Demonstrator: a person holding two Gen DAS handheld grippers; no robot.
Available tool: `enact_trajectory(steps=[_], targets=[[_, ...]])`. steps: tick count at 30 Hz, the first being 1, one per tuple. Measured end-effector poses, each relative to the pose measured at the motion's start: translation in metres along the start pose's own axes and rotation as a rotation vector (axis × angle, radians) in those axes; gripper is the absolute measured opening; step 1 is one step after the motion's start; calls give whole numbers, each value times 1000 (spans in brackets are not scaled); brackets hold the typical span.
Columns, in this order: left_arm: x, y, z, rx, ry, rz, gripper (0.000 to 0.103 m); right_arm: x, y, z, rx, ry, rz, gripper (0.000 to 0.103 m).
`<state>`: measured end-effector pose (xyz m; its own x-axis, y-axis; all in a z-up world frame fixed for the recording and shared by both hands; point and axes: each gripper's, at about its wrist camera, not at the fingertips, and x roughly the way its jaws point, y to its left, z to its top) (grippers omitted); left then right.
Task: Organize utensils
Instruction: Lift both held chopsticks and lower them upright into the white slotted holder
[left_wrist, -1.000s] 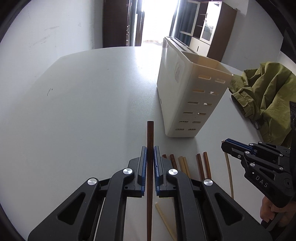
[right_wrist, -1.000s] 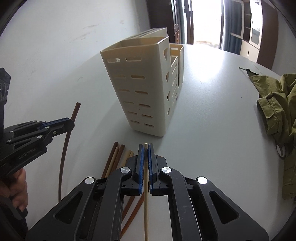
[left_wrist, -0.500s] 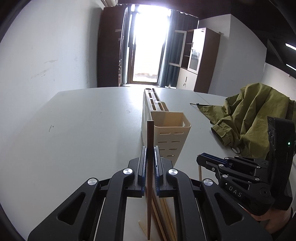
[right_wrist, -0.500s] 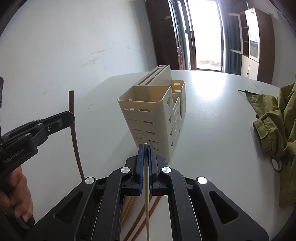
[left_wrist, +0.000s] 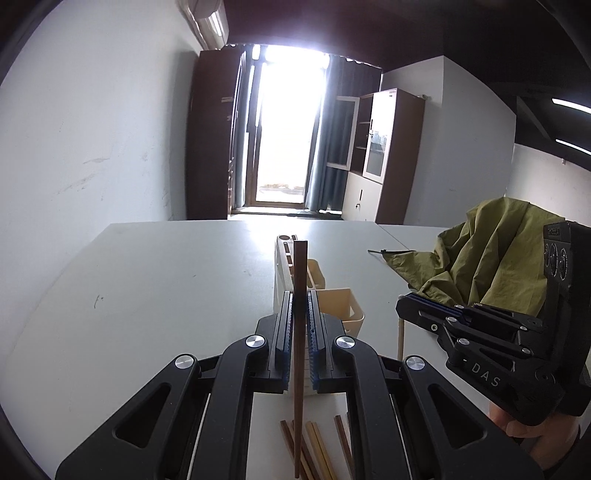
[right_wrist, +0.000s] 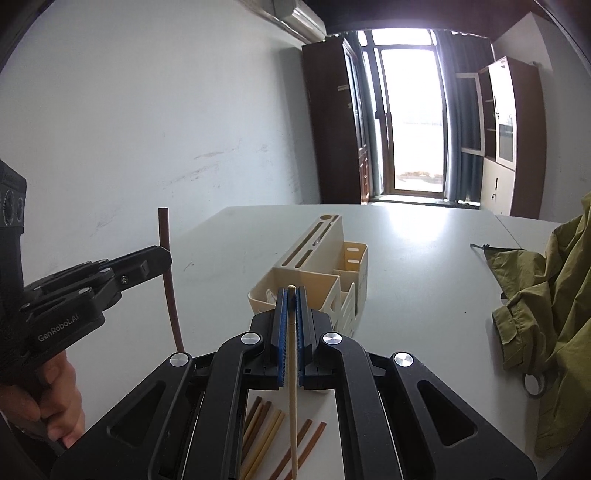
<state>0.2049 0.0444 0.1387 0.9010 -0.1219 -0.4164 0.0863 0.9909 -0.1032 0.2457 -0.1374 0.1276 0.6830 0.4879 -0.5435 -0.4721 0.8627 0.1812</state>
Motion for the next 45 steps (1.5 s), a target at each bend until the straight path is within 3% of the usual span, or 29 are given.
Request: enact_trajectory(steps=[6,17,24,30,37,45], targets=[[-16,-4,16,-1,-93,-15,7,-7,0,16,0,-92,35,5],[-39,-19,34,20,-348,-42,7,-23,-7,39,28,-250,36,5],[-46,-15,45,-33,-506,-22,7,-35,-14,52,19,-424,119,5],[-47,-18,48,-51,-620,26,6,-45,-19,53,20,-613,129,5],[-28,-23,50,-55,-636,4,7,-26,-28,61,17,-634,130,5],[8,-31,43,-9,-525,2,7,13,-31,54,-13,-546,99,5]])
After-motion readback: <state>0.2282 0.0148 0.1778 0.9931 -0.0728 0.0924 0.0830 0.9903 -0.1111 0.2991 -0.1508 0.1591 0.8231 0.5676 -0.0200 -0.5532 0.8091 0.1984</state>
